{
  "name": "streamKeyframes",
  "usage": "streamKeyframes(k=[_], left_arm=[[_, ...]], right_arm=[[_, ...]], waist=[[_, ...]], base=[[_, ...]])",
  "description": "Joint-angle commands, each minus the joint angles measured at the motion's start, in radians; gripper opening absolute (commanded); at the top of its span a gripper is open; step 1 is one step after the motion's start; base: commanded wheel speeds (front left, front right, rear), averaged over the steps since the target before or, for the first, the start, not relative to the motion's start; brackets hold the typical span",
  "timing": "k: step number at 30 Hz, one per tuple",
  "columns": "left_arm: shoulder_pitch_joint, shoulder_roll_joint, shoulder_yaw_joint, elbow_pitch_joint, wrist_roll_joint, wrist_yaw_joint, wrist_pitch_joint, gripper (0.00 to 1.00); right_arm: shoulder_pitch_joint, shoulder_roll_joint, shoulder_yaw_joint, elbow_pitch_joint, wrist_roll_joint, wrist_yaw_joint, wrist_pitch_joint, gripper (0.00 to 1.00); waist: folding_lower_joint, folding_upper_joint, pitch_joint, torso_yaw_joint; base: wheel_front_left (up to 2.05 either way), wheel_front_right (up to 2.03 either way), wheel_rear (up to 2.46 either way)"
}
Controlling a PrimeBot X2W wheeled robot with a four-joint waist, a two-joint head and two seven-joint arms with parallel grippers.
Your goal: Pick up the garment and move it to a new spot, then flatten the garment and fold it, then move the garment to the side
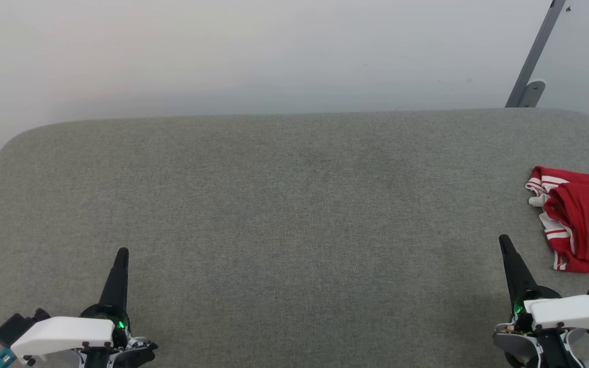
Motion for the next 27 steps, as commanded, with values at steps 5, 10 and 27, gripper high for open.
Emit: streamKeyframes(k=[5, 10, 27], left_arm=[[-0.028, -0.001, 0.006, 0.005, -0.043, -0.005, 0.015, 0.00], [-0.034, -0.005, 0.008, 0.011, -0.075, -0.005, 0.026, 0.00], [-0.059, -0.016, 0.014, 0.028, -0.165, -0.005, 0.056, 0.00]], right_arm=[[-0.021, -0.005, -0.004, 0.000, 0.051, 0.000, 0.014, 0.00], [-0.025, -0.005, -0.004, 0.002, 0.086, 0.000, 0.021, 0.00], [-0.042, -0.005, -0.006, 0.005, 0.194, 0.000, 0.047, 0.00]], waist=[[0.0000, 0.0000, 0.001, -0.001], [0.0000, 0.0000, 0.003, -0.003], [0.0000, 0.0000, 0.007, -0.007]], base=[[0.00, 0.00, 0.00], [0.00, 0.00, 0.00], [0.00, 0.00, 0.00]])
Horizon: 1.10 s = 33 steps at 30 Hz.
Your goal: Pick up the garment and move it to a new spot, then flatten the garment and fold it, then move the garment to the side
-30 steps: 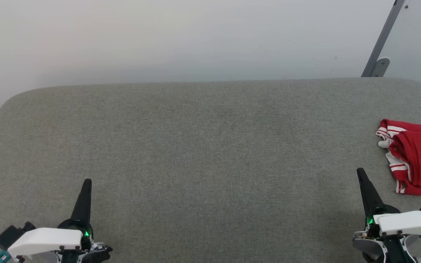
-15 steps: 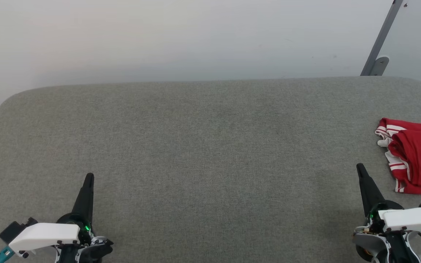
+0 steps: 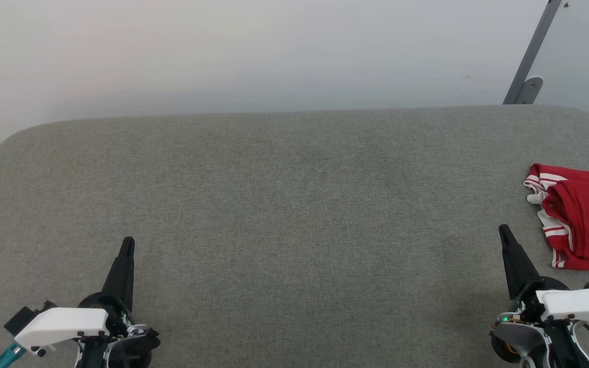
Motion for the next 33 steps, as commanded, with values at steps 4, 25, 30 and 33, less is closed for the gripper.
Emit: streamKeyframes(k=[4, 25, 30, 33], left_arm=[[-0.020, -0.004, 0.006, 0.004, -0.021, -0.006, 0.010, 0.00], [-0.020, -0.006, 0.008, 0.004, -0.017, -0.005, 0.011, 0.00], [-0.020, -0.006, 0.008, 0.004, -0.016, -0.005, 0.011, 0.00], [-0.020, -0.006, 0.009, 0.004, -0.016, -0.005, 0.012, 0.00]], right_arm=[[-0.015, -0.003, -0.003, 0.003, 0.026, 0.000, 0.009, 0.00], [-0.013, -0.003, -0.002, 0.003, 0.026, 0.000, 0.009, 0.00], [-0.013, -0.003, -0.002, 0.003, 0.026, 0.000, 0.009, 0.00], [-0.013, -0.003, -0.002, 0.003, 0.026, 0.000, 0.009, 0.00]], waist=[[0.0000, -0.0001, 0.001, -0.001], [0.0000, -0.0001, 0.001, -0.001], [0.0000, -0.0001, 0.001, -0.001], [0.0000, -0.0001, 0.001, -0.001]], base=[[0.00, 0.00, 0.00], [0.00, 0.00, 0.00], [0.00, 0.00, 0.00], [0.00, 0.00, 0.00]])
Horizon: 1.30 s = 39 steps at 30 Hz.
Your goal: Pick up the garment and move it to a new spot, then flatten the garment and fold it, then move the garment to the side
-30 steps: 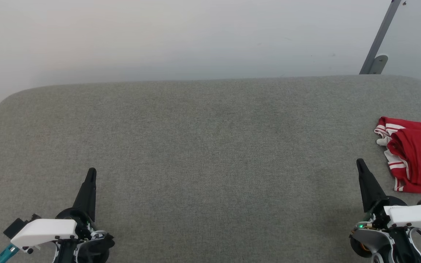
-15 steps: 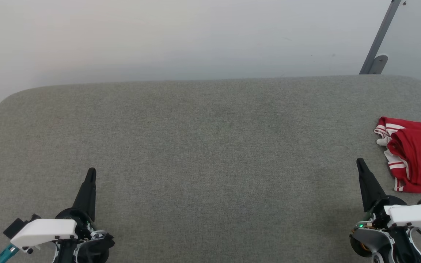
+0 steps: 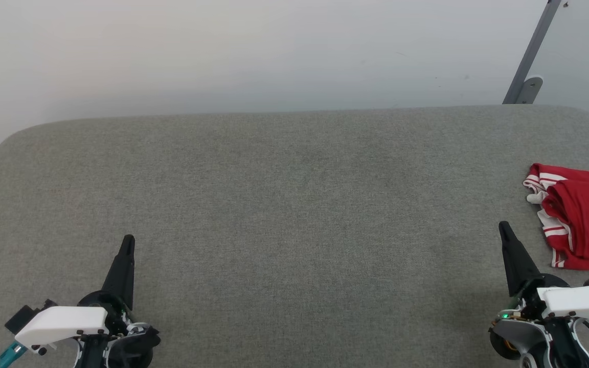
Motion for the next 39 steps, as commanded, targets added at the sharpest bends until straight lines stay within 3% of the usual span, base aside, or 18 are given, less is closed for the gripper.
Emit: streamKeyframes(k=[1, 39], left_arm=[[-0.012, -0.002, 0.004, 0.001, 0.001, -0.005, 0.003, 0.00], [-0.013, -0.003, 0.007, 0.001, 0.004, -0.005, 0.006, 0.00]], right_arm=[[-0.004, -0.003, -0.002, 0.002, 0.004, 0.000, 0.001, 0.00], [-0.004, -0.003, -0.001, 0.002, 0.004, 0.000, 0.001, 0.00]], waist=[[0.0000, 0.0000, 0.000, 0.000], [0.0000, 0.0000, 0.000, 0.000]], base=[[0.00, 0.00, 0.00], [0.00, 0.00, 0.00]])
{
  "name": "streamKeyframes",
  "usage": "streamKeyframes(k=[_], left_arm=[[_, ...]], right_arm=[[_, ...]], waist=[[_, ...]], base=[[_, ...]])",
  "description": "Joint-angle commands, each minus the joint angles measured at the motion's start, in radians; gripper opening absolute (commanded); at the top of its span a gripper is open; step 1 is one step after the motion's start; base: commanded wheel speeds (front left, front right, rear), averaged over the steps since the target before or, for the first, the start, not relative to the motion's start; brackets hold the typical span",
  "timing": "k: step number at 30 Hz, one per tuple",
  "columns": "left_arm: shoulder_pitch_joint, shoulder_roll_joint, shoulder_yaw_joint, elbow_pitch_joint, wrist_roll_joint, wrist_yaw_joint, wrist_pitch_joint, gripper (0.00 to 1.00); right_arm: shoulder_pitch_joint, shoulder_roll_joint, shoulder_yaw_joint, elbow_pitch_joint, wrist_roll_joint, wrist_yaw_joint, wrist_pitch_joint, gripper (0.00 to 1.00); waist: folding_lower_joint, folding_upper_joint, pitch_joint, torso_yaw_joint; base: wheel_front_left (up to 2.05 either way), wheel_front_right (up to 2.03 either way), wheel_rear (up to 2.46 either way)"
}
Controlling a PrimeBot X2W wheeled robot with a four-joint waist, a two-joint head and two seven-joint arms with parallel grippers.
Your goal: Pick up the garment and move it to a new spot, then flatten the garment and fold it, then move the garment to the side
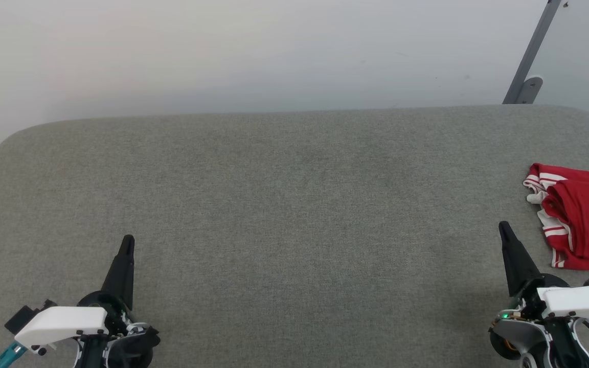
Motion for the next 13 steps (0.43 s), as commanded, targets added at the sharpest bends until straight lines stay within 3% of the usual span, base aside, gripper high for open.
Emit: streamKeyframes(k=[1, 13], left_arm=[[-0.013, -0.002, 0.004, 0.001, 0.004, -0.005, 0.005, 0.00], [-0.013, -0.002, 0.004, 0.000, 0.005, -0.005, 0.004, 0.00]], right_arm=[[-0.004, -0.003, -0.001, 0.002, 0.004, 0.000, 0.001, 0.00], [-0.004, -0.003, -0.001, 0.002, 0.004, 0.000, 0.001, 0.00]], waist=[[-0.0001, 0.0000, 0.000, 0.000], [-0.0001, 0.0000, 0.000, 0.000]], base=[[0.00, 0.00, 0.00], [0.00, 0.00, 0.00]])
